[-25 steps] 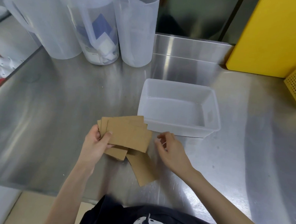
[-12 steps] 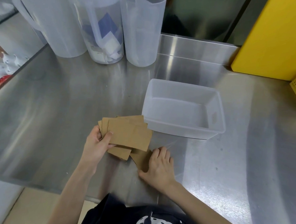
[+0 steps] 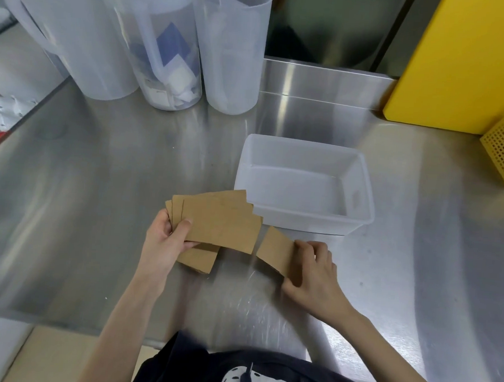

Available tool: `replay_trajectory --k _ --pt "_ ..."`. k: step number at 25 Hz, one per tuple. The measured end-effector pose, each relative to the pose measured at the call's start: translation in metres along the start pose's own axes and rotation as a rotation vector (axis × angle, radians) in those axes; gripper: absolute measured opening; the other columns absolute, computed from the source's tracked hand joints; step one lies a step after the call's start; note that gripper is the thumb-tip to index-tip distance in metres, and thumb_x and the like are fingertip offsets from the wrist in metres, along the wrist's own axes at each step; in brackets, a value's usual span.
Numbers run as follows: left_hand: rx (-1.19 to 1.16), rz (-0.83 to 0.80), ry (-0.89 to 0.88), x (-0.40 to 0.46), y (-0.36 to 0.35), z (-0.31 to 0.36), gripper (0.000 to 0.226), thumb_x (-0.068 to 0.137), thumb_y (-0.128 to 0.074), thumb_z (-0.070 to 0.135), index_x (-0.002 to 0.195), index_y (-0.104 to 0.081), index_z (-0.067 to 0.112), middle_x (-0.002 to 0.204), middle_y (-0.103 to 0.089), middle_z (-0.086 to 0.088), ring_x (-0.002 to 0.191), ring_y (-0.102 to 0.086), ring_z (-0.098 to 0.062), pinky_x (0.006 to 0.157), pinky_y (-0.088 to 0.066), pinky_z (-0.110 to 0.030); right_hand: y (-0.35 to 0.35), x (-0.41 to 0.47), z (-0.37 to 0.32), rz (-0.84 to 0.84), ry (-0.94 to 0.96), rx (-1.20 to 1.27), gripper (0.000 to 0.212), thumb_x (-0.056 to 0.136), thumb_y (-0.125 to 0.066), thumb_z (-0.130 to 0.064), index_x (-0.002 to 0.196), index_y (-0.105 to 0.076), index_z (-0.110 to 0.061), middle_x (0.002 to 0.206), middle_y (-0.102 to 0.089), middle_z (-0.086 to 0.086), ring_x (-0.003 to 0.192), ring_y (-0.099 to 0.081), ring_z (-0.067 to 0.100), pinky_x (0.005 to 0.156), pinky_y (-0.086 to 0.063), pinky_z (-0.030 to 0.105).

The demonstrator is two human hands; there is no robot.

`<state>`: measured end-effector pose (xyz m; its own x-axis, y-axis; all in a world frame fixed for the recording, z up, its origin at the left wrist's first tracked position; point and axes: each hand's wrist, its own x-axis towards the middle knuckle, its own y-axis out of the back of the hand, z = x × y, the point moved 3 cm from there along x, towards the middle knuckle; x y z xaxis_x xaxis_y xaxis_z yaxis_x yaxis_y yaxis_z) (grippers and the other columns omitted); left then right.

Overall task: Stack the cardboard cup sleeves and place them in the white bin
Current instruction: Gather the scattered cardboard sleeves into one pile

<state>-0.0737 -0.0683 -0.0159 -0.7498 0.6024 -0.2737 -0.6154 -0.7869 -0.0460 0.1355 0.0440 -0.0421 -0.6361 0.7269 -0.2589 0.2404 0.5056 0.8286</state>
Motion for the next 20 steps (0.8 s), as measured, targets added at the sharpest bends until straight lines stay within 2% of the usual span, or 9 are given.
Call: replay_trajectory --k 3,5,8,11,14,17,20 --pt "0.004 -0.017 -0.001 0.0 -0.007 0.0 0.016 0.09 -0.045 0.009 0.091 -0.051 0.023 0.093 -0.06 0.008 0.089 -0.059 -0.007 0.061 -0.055 -0.01 0.009 -0.008 0.01 0.034 0.022 0.067 0.09 0.052 -0.028 -0.054 0.132 -0.03 -0.013 0.117 -0.029 0.002 0.117 -0.034 0.022 0.096 -0.024 0.022" --pt "0.01 -0.031 -0.007 0.0 -0.013 0.0 0.02 0.09 -0.045 0.009 0.087 -0.051 0.027 0.093 -0.059 0.009 0.088 -0.058 -0.005 0.062 -0.055 -0.01 0.017 -0.014 0.015 0.063 0.028 0.13 0.087 0.054 -0.032 -0.053 0.132 -0.03 -0.015 0.112 -0.023 -0.005 0.112 -0.034 0.018 0.104 -0.029 0.027" --pt "0.008 -0.049 -0.01 0.0 -0.02 0.002 0.023 0.09 -0.045 0.008 0.085 -0.049 0.03 0.092 -0.058 0.011 0.087 -0.058 -0.003 0.06 -0.054 -0.008 0.027 -0.016 0.015 0.13 0.062 0.173 0.081 0.057 -0.038 -0.05 0.132 -0.031 -0.019 0.113 -0.022 -0.009 0.106 -0.03 0.009 0.105 -0.033 0.032" --pt "0.048 -0.115 0.001 -0.003 -0.032 0.001 0.019 0.091 -0.043 0.008 0.095 -0.048 0.026 0.095 -0.058 0.01 0.088 -0.058 -0.003 0.061 -0.053 -0.007 0.036 -0.011 0.003 0.188 0.129 0.171 0.08 0.061 -0.04 -0.05 0.135 -0.03 -0.019 0.115 -0.022 -0.01 0.107 -0.03 0.01 0.1 -0.032 0.025" --pt "0.094 -0.174 0.01 -0.009 -0.046 -0.001 0.022 0.091 -0.043 0.009 0.086 -0.047 0.03 0.093 -0.058 0.007 0.085 -0.058 -0.003 0.061 -0.053 -0.007 0.04 -0.003 -0.014 0.189 0.212 0.1 0.074 0.068 -0.046 -0.042 0.136 -0.033 -0.016 0.122 -0.031 0.0 0.102 -0.027 0.008 0.093 -0.027 0.015" --pt "0.112 -0.204 0.021 -0.013 -0.058 -0.003 0.021 0.091 -0.043 0.011 0.085 -0.049 0.03 0.093 -0.061 0.005 0.084 -0.06 -0.004 0.06 -0.053 -0.011 0.037 0.003 -0.027 0.242 0.303 -0.02 0.068 0.069 -0.043 -0.037 0.131 -0.039 -0.01 0.124 -0.035 0.008 0.106 -0.031 0.016 0.093 -0.037 0.028" --pt "0.092 -0.216 0.051 -0.015 -0.066 -0.004 0.02 0.091 -0.042 0.013 0.086 -0.05 0.031 0.094 -0.06 0.007 0.086 -0.058 -0.003 0.064 -0.05 -0.019 0.032 0.008 -0.03 0.254 0.311 -0.097 0.064 0.068 -0.047 -0.034 0.126 -0.043 -0.007 0.118 -0.037 0.008 0.103 -0.048 0.026 0.088 -0.043 0.033"
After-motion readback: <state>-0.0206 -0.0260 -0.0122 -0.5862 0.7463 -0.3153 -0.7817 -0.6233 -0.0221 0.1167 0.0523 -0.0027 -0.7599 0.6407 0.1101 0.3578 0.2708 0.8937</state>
